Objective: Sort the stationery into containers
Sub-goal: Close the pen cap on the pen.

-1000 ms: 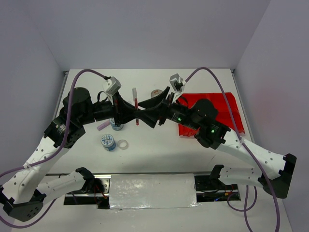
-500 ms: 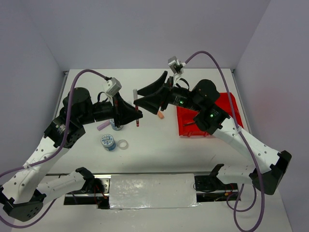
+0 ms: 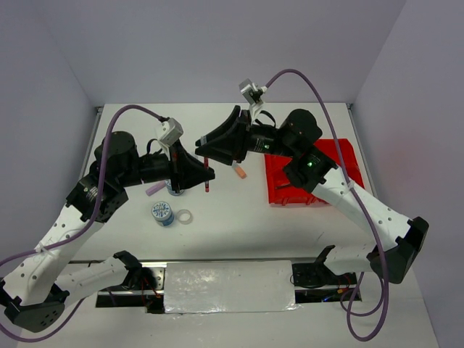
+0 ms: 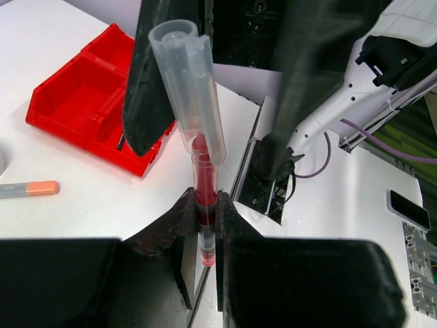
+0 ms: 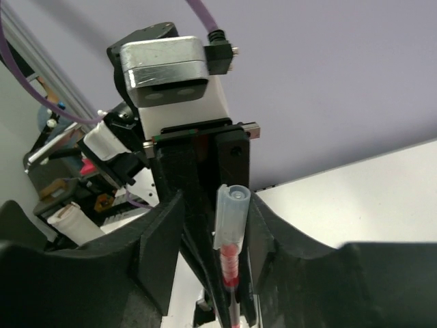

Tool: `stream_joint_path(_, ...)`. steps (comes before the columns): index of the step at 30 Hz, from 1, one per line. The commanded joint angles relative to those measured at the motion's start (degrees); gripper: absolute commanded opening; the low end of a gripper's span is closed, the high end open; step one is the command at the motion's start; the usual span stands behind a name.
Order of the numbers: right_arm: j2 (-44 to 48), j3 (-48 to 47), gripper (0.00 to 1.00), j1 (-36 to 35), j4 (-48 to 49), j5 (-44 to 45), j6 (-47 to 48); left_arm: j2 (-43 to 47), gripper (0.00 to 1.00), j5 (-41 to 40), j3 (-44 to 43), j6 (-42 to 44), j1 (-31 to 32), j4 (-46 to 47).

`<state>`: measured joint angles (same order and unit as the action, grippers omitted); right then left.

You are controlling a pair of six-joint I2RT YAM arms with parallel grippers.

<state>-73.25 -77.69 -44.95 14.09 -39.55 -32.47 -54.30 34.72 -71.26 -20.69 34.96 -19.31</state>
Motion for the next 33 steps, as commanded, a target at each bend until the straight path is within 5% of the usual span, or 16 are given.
stream_joint_path(1,0.2,-2.2,0.42,0.7,1.7,-1.0,-0.6,0.1,0.00,1.1,-1.3,2.1,-0.2,2.0)
stream_joint_path(10,1.4,-1.0,0.00,0.7,0.3,0.8,1.1,-0.3,0.00,0.4,-1.5,2.3,-0.2,1.7)
stream_joint_path(22,7.8,6.8,0.00,-2.5,1.9,8.6,9.8,-1.1,0.00,-6.2,-3.1,-2.8,-0.2,3.7)
stream_joint_path(33,8.7,11.4,0.00,-5.6,6.1,14.1,10.5,-2.4,0.00,0.4,-3.1,-7.3,-0.2,12.0)
